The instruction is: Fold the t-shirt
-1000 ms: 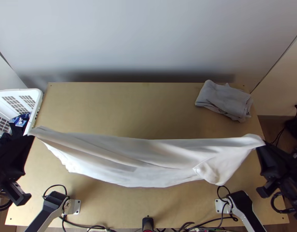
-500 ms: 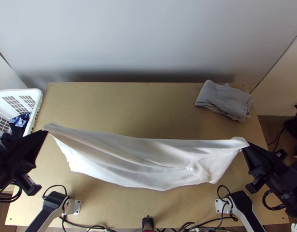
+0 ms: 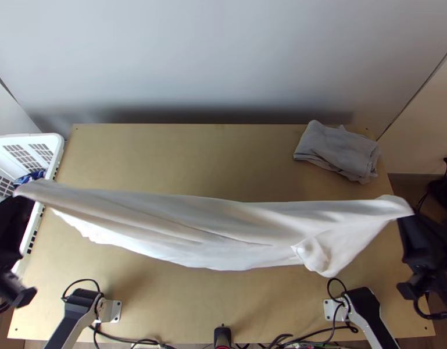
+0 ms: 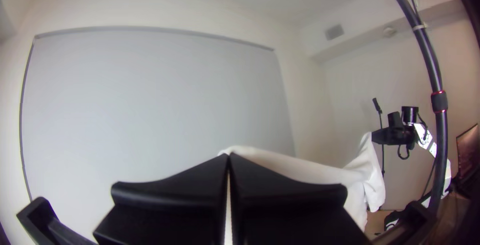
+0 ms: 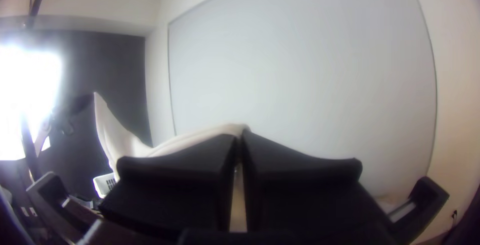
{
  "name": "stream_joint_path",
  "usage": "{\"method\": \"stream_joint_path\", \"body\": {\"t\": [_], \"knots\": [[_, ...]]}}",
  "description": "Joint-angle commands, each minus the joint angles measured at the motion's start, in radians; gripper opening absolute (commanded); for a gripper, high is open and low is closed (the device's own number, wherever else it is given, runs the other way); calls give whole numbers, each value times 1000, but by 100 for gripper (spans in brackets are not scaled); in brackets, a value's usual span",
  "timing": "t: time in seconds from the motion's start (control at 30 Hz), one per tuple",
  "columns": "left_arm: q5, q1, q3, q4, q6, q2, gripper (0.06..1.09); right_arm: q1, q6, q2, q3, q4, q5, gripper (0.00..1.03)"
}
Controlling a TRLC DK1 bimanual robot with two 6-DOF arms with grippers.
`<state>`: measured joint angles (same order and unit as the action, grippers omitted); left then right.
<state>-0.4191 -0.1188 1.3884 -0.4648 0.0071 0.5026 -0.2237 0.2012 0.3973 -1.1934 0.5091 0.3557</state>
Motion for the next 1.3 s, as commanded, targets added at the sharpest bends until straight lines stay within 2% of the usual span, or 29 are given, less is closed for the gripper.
{"method": "stream_joint_path", "body": {"t": [0.0,0.2,0.33,0.6,0.67,0.77,0.9,1.27], "knots": [[-3,4,81,-46,-18,-6,9,3,52,26,-103,3,2,3],[-76,2,107,-98,-58,-10,9,3,98,25,-127,14,52,3],[-156,36,129,-112,-107,-9,9,4,121,54,-158,14,94,3],[-385,240,207,-113,-160,4,9,6,167,147,-270,26,150,3],[-457,284,207,-112,-180,2,9,6,178,152,-276,28,167,3],[-515,318,156,-101,-226,-4,9,7,193,152,-241,40,180,3],[-529,321,86,-44,-291,-4,9,9,198,138,-184,48,186,3],[-537,320,-137,0,-308,20,9,12,193,100,58,29,178,3]]}}
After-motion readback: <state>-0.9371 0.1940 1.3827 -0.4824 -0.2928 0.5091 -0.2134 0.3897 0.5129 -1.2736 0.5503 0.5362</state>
